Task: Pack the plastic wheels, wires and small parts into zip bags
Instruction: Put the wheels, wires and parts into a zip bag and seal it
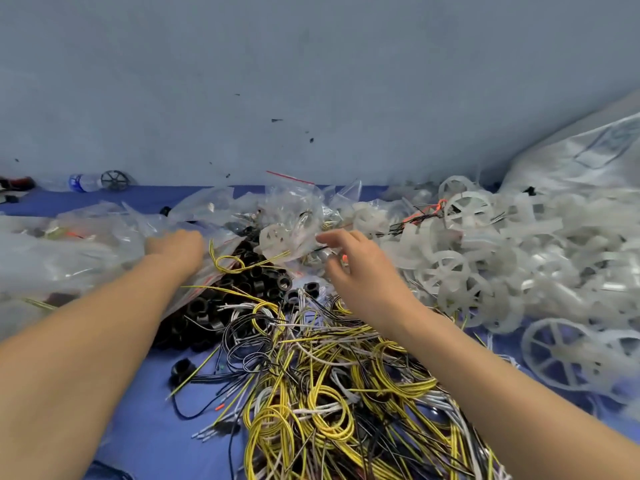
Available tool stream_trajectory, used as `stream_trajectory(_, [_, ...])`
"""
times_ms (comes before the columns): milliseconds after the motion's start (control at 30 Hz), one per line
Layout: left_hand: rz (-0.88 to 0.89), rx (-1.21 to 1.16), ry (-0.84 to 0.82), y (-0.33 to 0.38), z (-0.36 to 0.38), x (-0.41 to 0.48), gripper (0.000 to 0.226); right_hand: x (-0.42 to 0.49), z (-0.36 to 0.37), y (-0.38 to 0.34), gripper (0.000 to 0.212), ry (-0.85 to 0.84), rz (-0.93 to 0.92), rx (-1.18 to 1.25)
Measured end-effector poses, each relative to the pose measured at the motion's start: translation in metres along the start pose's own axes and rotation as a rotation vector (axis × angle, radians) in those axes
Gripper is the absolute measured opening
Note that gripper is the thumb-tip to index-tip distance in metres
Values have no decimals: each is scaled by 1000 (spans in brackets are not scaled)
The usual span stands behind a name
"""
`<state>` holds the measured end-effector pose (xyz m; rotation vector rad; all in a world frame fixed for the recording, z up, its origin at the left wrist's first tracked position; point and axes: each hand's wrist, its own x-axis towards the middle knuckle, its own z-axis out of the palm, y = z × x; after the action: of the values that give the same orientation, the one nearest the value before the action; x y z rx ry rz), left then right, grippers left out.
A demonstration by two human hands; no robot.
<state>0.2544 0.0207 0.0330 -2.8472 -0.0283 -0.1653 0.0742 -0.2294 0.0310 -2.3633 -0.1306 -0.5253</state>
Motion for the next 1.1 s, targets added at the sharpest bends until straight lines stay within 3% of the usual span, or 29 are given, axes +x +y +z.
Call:
stream_trajectory(233, [-283, -764, 506, -1, -83, -19, 35, -16, -33, -9, 32, 103, 65, 103])
stream_trajectory(300, [-268, -902, 595, 4, -119, -36, 35, -26, -46, -16, 31, 167, 89, 168])
stream_trajectory(367, [-143, -1063, 626, 19, -153, -64, 36, -37, -59, -25, 29, 233, 136, 290])
stream_trajectory(500, [340, -1466, 454, 79, -182, -167, 24, -68, -81, -43, 25, 375, 208, 559])
stream_trajectory(600, [557, -1662, 268, 132, -158, -255, 18, -106, -85, -46, 24, 484, 191, 648])
stream_trajectory(733, [523, -1901, 93, 170, -129, -308, 17, -144, -96, -41, 23, 544, 153, 678])
stream_trajectory(933, [505, -1986, 21, 165, -111, -308, 12, -172, -92, -38, 23, 508, 183, 514])
stream_trajectory(1100, [522, -1866, -16, 172, -95, -321, 17, -176, -82, -30, 13, 538, 314, 708])
